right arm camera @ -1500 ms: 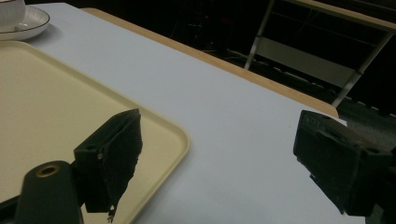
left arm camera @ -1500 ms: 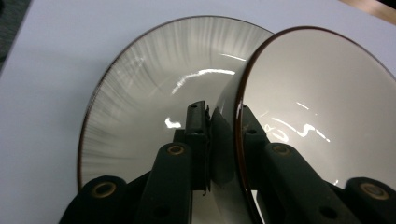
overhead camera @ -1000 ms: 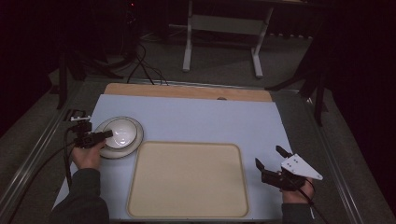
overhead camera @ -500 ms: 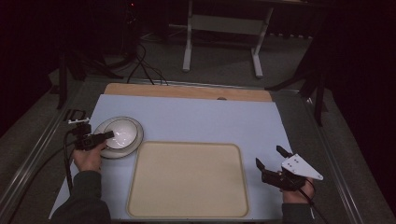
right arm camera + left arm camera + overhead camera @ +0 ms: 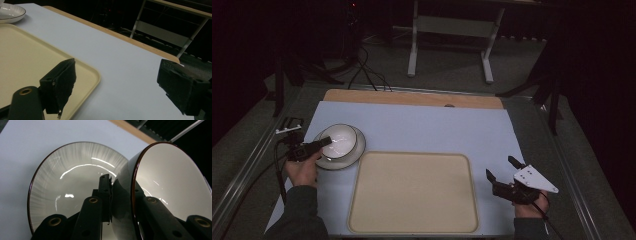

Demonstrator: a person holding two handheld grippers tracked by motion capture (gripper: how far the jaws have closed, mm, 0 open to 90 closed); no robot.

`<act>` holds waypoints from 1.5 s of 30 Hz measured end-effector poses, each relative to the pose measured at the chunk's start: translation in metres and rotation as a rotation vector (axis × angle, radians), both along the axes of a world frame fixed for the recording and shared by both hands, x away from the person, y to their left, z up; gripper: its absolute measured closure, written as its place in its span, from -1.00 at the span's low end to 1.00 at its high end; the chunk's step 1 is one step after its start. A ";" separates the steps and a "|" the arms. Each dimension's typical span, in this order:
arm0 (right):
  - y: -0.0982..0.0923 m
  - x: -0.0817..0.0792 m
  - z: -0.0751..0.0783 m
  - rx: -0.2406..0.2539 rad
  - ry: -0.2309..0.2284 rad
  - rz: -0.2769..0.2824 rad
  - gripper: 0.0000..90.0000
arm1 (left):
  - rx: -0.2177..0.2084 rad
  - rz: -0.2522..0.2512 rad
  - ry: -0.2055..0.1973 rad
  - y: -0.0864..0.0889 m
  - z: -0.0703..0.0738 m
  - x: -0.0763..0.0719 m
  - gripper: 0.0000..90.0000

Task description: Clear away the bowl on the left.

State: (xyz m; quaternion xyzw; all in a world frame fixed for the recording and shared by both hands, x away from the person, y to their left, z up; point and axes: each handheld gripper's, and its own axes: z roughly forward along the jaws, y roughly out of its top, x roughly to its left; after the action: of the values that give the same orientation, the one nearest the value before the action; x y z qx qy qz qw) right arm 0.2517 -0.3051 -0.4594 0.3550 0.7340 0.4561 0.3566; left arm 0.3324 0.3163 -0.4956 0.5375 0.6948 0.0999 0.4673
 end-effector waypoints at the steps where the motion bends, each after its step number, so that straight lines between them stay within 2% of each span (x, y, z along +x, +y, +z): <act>1: 0.000 0.000 0.000 0.000 0.000 0.000 -0.66 | -0.001 -0.002 -0.004 0.000 0.001 -0.001 0.76; 12: -0.003 -0.002 0.002 0.006 -0.007 -0.006 -0.66 | 0.016 -0.025 -0.052 -0.005 0.019 -0.016 0.75; 17: -0.005 -0.003 0.002 0.017 -0.010 -0.009 -0.66 | 0.018 -0.053 -0.080 -0.007 0.028 -0.021 0.74; 26: -0.004 -0.003 0.002 0.012 -0.009 -0.006 -0.66 | 0.046 -0.108 -0.116 -0.012 0.043 -0.031 0.74; 45: -0.004 -0.003 0.003 0.010 -0.012 -0.007 -0.66 | 0.031 -0.190 -0.164 -0.037 0.058 -0.034 0.73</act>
State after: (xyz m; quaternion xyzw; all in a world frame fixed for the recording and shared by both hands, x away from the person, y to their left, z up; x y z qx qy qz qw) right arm 0.2482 -0.3091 -0.4569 0.3568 0.7283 0.4607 0.3607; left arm 0.2981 0.2797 -0.4376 0.5980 0.5987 0.1098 0.5215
